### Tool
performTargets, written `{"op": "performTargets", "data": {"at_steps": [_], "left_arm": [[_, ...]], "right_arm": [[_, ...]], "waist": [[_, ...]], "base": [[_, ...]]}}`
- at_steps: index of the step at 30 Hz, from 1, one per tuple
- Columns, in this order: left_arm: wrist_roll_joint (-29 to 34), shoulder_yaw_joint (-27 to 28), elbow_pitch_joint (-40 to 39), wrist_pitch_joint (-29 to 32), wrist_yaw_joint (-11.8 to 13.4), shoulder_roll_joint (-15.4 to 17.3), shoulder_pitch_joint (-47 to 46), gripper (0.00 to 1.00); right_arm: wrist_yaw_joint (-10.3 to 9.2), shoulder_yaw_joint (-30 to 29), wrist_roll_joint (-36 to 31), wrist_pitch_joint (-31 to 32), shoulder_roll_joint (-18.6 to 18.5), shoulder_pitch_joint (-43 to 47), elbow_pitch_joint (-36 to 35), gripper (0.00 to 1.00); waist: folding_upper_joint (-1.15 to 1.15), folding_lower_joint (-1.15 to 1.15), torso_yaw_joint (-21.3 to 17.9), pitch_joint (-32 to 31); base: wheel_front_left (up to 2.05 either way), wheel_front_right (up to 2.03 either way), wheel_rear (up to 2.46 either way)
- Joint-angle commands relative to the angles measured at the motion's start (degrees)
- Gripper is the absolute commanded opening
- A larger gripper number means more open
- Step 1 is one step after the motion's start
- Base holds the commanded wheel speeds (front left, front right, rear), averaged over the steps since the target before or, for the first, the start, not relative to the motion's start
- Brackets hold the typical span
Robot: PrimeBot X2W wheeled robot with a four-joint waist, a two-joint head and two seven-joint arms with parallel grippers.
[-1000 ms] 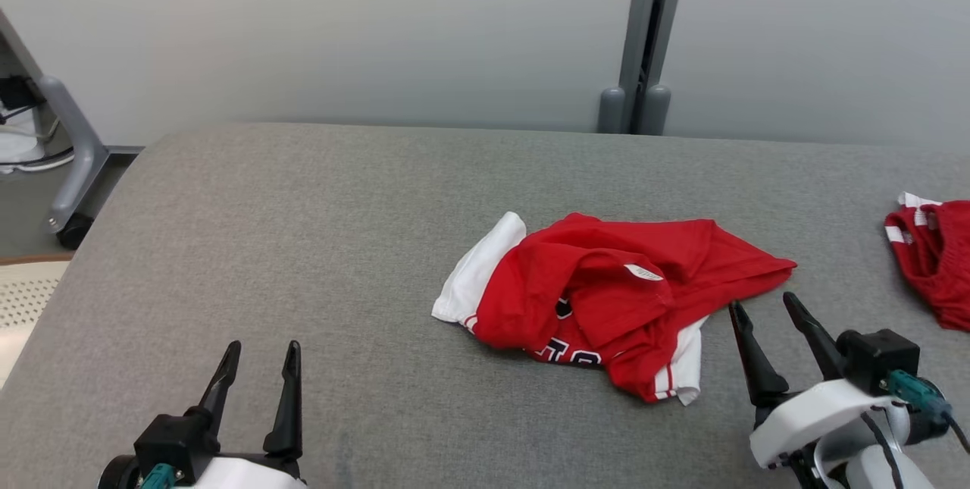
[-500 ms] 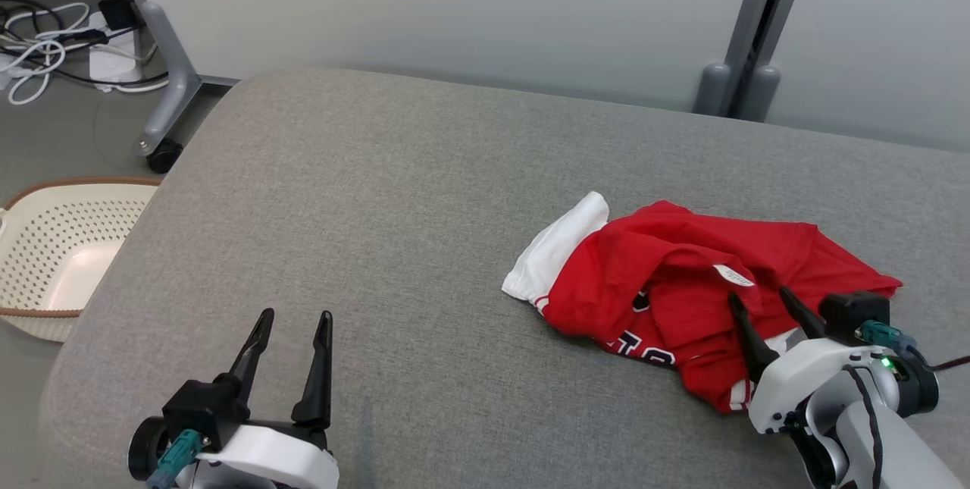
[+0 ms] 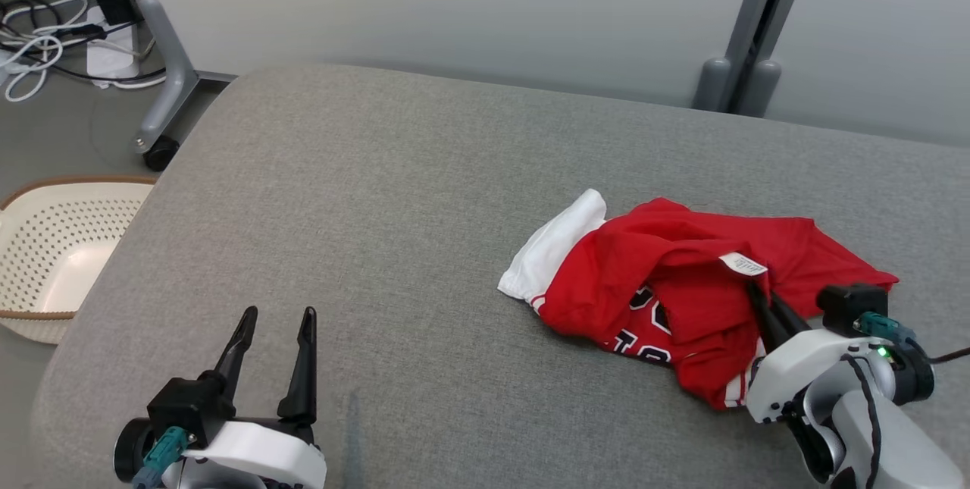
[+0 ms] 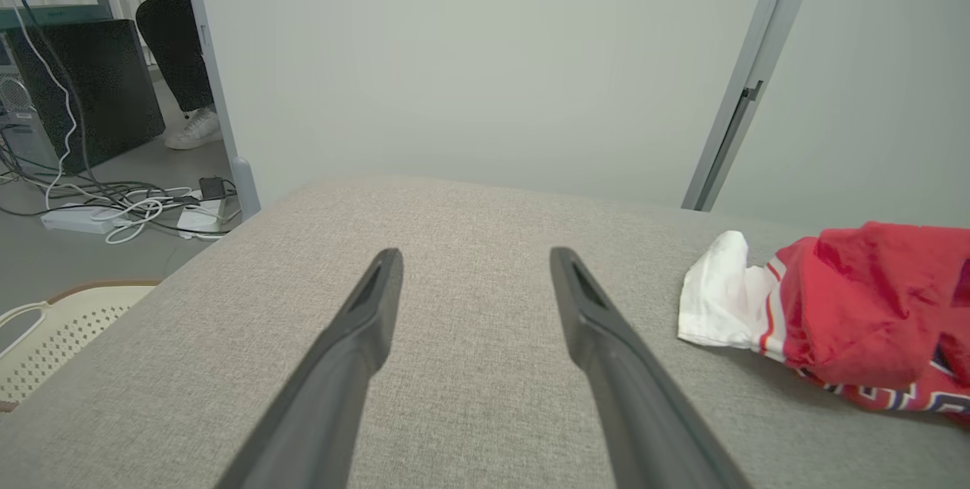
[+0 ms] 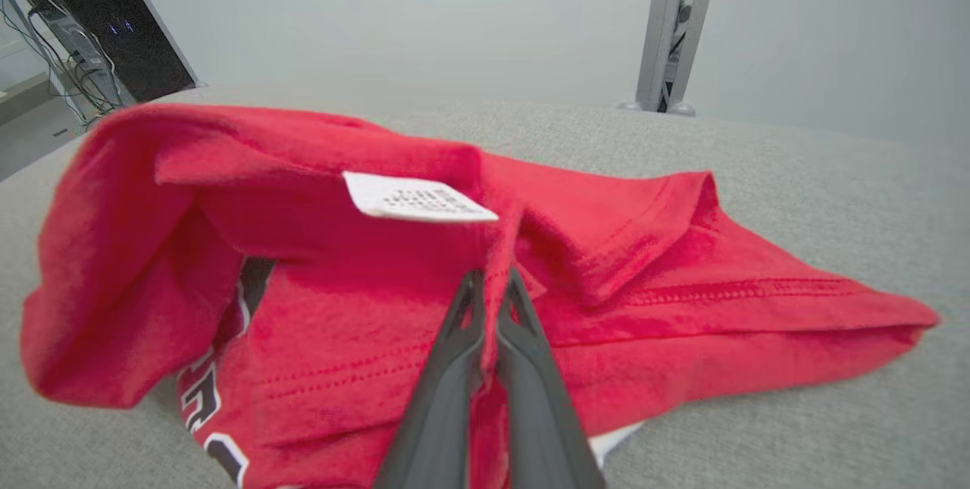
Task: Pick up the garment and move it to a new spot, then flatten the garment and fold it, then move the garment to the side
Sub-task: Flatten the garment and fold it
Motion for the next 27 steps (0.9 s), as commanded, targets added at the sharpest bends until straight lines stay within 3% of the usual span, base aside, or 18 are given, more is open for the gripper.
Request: {"op": "performTargets", "data": {"at_steps": [1, 14, 20, 25, 27], "left_arm": [[0.4, 0.27, 0.03, -0.24, -0.24, 0.17, 0.21, 1.0], [0.19, 1.57, 0.26, -0.24, -0.82, -0.27, 2.11, 1.0], [0.3, 1.84, 0.1, -0.24, -0.62, -0.56, 2.05, 1.0], [0.45, 1.96, 0.24, -0.25, -0.98, -0.65, 1.69, 1.0], [0.49, 2.1, 0.3, -0.24, -0.98, -0.69, 1.75, 1.0]], "right_arm": [[-0.01, 0.08, -0.25, -0.53, -1.0, 0.21, -0.69, 0.0], [-0.01, -5.4, -4.01, -0.5, -10.84, 14.98, -26.19, 0.0], [-0.01, -8.86, -3.44, -0.45, -11.55, 23.41, -31.1, 0.0], [-0.01, -10.96, -2.59, 0.18, -9.64, 28.51, -31.11, 0.0], [-0.01, -11.52, -2.33, 0.33, -8.68, 29.77, -30.16, 0.29]], "waist": [[0.0, 0.0, -1.25, -0.82], [0.0, 0.0, -10.65, -2.8], [0.0, 0.0, -13.29, -2.58], [0.0, 0.0, -14.09, -2.28], [0.0, 0.0, -14.39, -2.32]], "base": [[0.0, 0.0, 0.0], [0.0, 0.0, 0.0], [0.0, 0.0, 0.0], [0.0, 0.0, 0.0], [0.0, 0.0, 0.0]]}}
